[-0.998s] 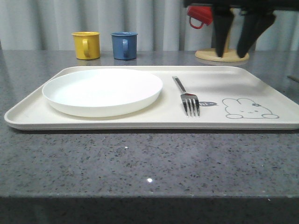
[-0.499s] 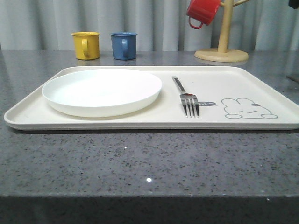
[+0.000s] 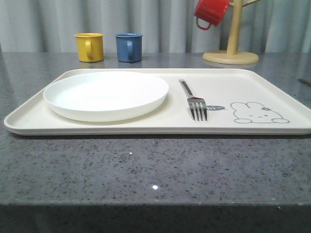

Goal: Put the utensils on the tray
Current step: 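Grasp the steel chopsticks on the table with the right gripper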

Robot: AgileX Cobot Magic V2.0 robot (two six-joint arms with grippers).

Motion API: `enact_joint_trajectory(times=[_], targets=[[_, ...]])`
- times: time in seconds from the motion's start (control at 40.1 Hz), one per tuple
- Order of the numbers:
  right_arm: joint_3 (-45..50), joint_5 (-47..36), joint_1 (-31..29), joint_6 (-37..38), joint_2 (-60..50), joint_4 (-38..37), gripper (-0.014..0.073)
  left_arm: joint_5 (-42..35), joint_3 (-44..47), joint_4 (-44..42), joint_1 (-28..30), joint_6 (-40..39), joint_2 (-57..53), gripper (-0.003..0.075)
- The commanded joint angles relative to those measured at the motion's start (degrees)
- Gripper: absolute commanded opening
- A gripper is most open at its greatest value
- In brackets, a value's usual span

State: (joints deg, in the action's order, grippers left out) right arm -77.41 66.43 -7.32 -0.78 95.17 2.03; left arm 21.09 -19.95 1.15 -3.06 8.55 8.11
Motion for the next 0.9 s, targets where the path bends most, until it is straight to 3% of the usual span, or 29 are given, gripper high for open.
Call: enact_joint_trajectory(times=[0.0,0.699,0.798,0.873], targets=[[-1.25,-1.82,0.88,-0.87,-1.93,0.51,0.031,-4.78,-1.56,0.57,0.06,-0.38,0.65,-0.0018],[-1.25,-2.69,2.54,-0.89,3.48,0.81,0.0304,-4.78,-1.56,0.57,0.06,-0.38,0.65,-0.0018],[-1.25,-2.48,2.54,-0.89,3.55,0.81,0.0234,-4.78,-1.56,0.57,0.06,-0.38,0.65,-0.0018],[-1.31,-2.35,2.54,-0.83,3.43,0.81,0.0123,-4.78,-1.56,0.57,0.06,-0.38,0.65,-0.0018]])
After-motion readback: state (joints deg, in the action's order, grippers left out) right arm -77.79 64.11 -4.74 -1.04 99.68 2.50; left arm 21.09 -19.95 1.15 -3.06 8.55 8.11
